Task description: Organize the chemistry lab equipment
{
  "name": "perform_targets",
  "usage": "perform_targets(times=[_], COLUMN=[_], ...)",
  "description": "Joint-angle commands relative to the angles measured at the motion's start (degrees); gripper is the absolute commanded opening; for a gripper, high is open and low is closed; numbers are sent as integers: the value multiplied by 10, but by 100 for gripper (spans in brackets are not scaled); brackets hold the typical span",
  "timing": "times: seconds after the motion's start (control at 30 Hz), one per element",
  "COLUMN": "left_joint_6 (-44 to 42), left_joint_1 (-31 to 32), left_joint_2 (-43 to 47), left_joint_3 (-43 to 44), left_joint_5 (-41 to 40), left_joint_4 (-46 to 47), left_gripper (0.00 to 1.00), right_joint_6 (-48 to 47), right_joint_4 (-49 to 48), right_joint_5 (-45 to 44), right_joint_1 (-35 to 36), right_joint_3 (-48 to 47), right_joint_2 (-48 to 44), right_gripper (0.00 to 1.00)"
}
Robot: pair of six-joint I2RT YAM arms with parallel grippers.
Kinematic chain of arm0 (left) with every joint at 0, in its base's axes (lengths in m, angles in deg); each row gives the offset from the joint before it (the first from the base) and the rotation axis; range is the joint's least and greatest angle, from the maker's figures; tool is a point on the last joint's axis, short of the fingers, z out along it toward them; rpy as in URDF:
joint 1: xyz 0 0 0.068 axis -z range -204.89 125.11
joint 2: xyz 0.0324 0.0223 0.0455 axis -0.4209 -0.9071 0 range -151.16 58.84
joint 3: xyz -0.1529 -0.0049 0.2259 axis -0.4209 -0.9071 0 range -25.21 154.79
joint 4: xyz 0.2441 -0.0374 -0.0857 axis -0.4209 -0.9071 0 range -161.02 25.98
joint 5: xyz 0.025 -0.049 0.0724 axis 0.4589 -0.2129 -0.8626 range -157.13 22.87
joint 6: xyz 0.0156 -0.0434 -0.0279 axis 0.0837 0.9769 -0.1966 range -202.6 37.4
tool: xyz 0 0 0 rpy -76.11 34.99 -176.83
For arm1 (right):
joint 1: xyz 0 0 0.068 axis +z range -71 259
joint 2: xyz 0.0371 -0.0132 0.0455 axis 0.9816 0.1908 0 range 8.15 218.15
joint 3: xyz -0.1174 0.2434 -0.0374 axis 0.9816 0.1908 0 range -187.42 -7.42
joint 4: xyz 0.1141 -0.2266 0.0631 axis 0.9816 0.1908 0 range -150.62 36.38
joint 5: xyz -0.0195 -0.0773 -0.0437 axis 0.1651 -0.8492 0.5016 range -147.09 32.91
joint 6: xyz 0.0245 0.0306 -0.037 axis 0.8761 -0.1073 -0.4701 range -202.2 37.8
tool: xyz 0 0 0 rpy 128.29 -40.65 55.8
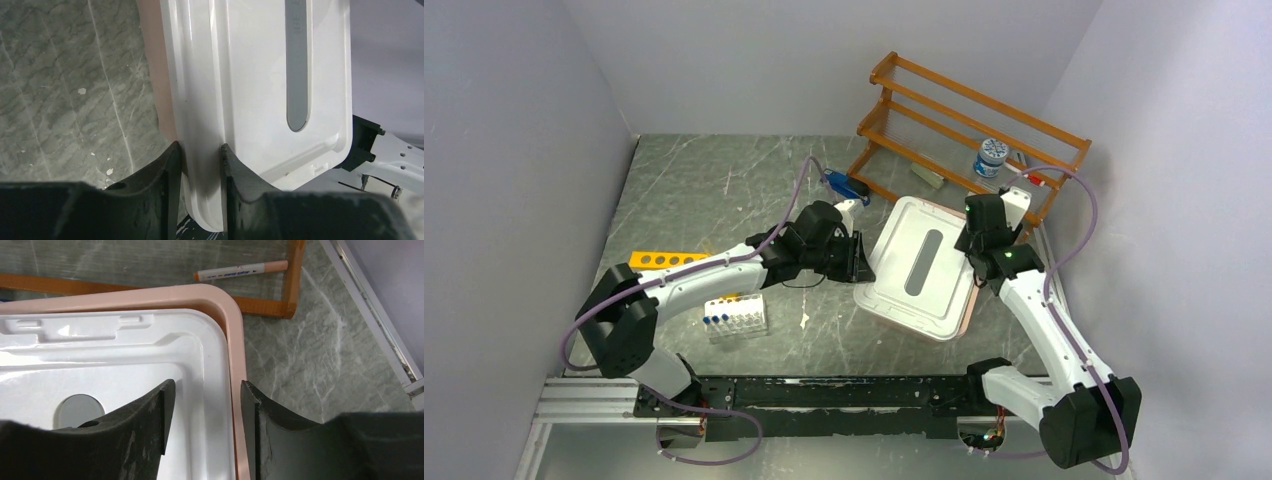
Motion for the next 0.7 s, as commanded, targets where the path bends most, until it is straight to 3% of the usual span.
perform_targets(times=[0.0,0.17,0.37,0.67], left_joint_6=[-27,-31,-31,-43], left_joint_1=[6,6,6,6], left_joint_2=[-32,-44,-45,-58], left_joint_3=[-14,-8,-8,20], left_joint_5=[-27,-40,-28,11], left_joint_4=[-30,-42,-36,-35], left_gripper=[20,14,15,21], right_joint_6=[-1,0,5,9], right_joint_4=[16,20,21,18], right_joint_5=[-4,-9,-23,-68], right_joint_1=[-4,-4,-4,-4], right_joint_3=[-29,-30,-23,-11], right_joint_2=[-20,-18,-16,22], right_gripper=[55,54,52,30])
